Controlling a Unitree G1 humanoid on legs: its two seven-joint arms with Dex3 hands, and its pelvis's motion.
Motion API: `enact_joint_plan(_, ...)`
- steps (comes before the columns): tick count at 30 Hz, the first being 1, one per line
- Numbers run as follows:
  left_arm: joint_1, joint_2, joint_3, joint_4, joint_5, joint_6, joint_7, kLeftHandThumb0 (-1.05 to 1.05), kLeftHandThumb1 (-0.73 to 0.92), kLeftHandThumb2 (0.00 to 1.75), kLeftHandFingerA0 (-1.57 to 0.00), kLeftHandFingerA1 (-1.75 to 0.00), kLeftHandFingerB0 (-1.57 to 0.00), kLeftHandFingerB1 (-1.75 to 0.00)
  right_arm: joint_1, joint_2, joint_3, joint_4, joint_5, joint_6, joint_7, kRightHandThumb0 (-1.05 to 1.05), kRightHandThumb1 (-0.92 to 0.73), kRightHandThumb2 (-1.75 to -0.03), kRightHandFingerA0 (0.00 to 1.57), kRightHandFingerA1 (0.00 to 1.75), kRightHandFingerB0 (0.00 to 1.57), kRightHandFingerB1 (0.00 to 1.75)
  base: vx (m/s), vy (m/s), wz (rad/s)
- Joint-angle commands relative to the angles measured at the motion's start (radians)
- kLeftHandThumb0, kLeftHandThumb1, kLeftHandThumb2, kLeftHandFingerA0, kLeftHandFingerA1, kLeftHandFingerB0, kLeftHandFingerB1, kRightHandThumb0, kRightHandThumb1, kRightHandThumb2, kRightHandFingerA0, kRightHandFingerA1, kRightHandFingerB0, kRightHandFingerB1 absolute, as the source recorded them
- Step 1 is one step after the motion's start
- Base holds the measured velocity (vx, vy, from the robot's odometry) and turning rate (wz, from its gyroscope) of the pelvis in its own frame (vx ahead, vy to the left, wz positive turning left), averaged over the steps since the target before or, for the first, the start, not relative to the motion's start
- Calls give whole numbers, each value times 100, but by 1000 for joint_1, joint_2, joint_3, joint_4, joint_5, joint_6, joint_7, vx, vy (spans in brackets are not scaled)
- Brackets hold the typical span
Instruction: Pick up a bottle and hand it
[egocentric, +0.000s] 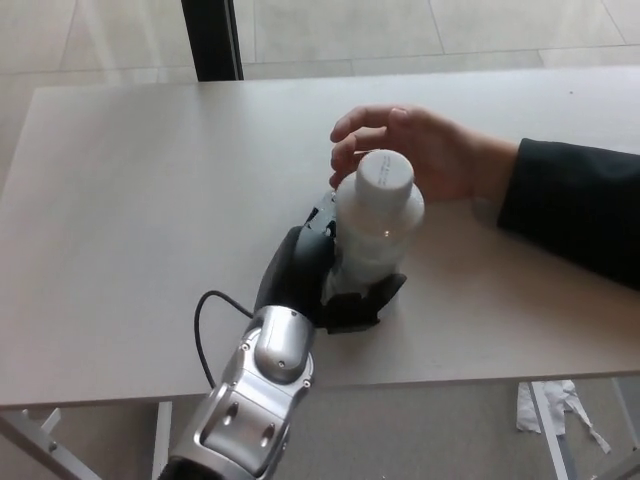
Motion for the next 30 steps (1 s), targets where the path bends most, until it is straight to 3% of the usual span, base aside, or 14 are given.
enact_joint_plan(1, 31, -112, 22, 202, 127, -178, 460, -9, 65, 108, -92, -175, -87, -151, 2, -15, -7, 12, -11, -5, -31, -60, -67, -63, 119, 152, 35, 54, 0, 0, 0)
enact_joint_plan(3, 24, -119, 43, 201, 102, -203, 442, -13, 68, 107, -88, -175, -71, -170, 3, -18, -10, 24, -10, -8, -31, -57, -48, -96, 130, 131, 34, 62, 0, 0, 0)
enact_joint_plan(11, -20, -126, 66, 174, 73, -176, 415, -12, 70, 101, -88, -175, -79, -160, -2, -25, -3, 61, -27, -41, -31, -55, -49, -98, 131, 131, 33, 62, 0, 0, 0)
enact_joint_plan(13, -28, -125, 69, 179, 69, -179, 413, -10, 68, 105, -88, -175, -79, -161, -3, -25, -4, 64, -26, -41, -29, -57, -70, -65, 118, 143, 33, 53, 0, 0, 0)
enact_joint_plan(17, -90, -106, 92, 192, 52, -189, 390, -4, 54, 125, -89, -175, -83, -161, 4, -20, 0, 42, -30, -19, -38, -58, -71, -64, 117, 146, 33, 52, 0, 0, 0)
enact_joint_plan(19, -133, -93, 109, 187, 37, -178, 357, -15, 56, 120, -117, -148, -100, -134, -7, -29, 1, 72, -34, -41, -28, -57, -49, -97, 131, 131, 32, 61, 0, 0, 0)
enact_joint_plan(20, -159, -90, 122, 191, 35, -174, 352, -10, 56, 124, -87, -175, -79, -164, -11, -32, 0, 73, -29, -32, -25, -59, -70, -64, 115, 145, 34, 53, 0, 0, 0)
enact_joint_plan(22, -206, -89, 146, 192, 26, -155, 331, -9, 52, 128, -86, -175, -78, -166, -14, -39, 3, 67, -30, -21, -23, -58, -69, -63, 120, 145, 33, 54, 0, 0, 0)
enact_joint_plan(25, -293, -78, 168, 219, 29, -128, 314, -7, 48, 131, -90, -175, -83, -162, -9, -36, 8, 44, -33, -8, -27, -58, -69, -64, 115, 145, 34, 54, 0, 0, 0)
enact_joint_plan(26, -312, -77, 178, 228, 24, -124, 308, -8, 46, 132, -90, -175, -83, -160, -11, -35, 8, 45, -30, -14, -20, -54, -48, -97, 130, 131, 33, 63, 0, 0, 0)
enact_joint_plan(27, -328, -76, 184, 235, 21, -120, 305, -8, 44, 136, -92, -174, -83, -156, -12, -34, 11, 43, -35, -18, -23, -58, -69, -64, 115, 146, 34, 55, 0, 0, 0)
enact_joint_plan(28, -349, -75, 189, 248, 18, -118, 303, -9, 45, 131, -92, -173, -85, -157, -10, -30, 14, 34, -42, -13, -32, -59, -69, -64, 115, 149, 34, 56, 0, 0, 0)
enact_joint_plan(29, -386, -74, 194, 270, 10, -101, 288, -12, 44, 133, -92, -171, -83, -153, -6, -25, 14, 18, -35, -1, -30, -56, -49, -98, 127, 132, 33, 62, 0, 0, 0)
enact_joint_plan(30, -404, -75, 198, 287, 6, -99, 281, -13, 46, 128, -92, -172, -84, -153, -5, -26, 16, 15, -39, 0, -32, -58, -70, -65, 108, 152, 34, 56, 0, 0, 0)
